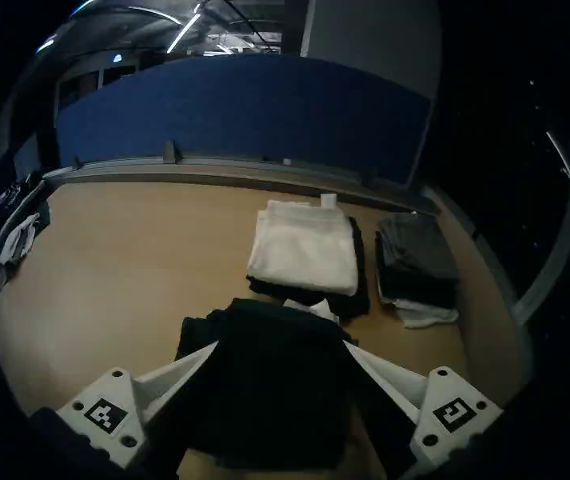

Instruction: Fold towel

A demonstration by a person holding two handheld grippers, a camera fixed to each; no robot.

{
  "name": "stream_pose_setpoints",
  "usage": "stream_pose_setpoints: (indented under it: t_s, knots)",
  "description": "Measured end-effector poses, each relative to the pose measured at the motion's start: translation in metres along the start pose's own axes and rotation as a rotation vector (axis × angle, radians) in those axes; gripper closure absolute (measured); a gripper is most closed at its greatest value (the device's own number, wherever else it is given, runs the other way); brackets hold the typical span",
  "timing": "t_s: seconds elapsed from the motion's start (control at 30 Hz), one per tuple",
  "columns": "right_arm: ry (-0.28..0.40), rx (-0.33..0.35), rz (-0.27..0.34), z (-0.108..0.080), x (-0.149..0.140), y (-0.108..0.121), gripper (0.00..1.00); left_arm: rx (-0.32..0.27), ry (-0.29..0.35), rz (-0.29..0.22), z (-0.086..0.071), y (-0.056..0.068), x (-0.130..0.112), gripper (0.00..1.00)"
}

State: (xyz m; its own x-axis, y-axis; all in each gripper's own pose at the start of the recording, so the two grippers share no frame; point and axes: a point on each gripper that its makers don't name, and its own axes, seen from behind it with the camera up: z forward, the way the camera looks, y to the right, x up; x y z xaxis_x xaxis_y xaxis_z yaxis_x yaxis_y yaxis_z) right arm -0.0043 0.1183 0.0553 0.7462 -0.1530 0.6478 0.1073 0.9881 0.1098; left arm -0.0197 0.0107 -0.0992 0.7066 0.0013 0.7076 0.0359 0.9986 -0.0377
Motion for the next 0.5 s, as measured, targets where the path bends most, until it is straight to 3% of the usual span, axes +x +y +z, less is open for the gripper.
stream_pose_setpoints:
  t_s: [0.3,0.5]
  knots:
    - [0.015,-0.011,0.022,-0.027,-0.032,-0.009,0.00,-0.009,0.000,0.006,0.000,0.005,0.001,0.05]
    - [0.012,-0.021,0.008,-0.029,-0.052,-0.013,0.00,-0.012,0.000,0.013,0.001,0.007,0.003,0.05]
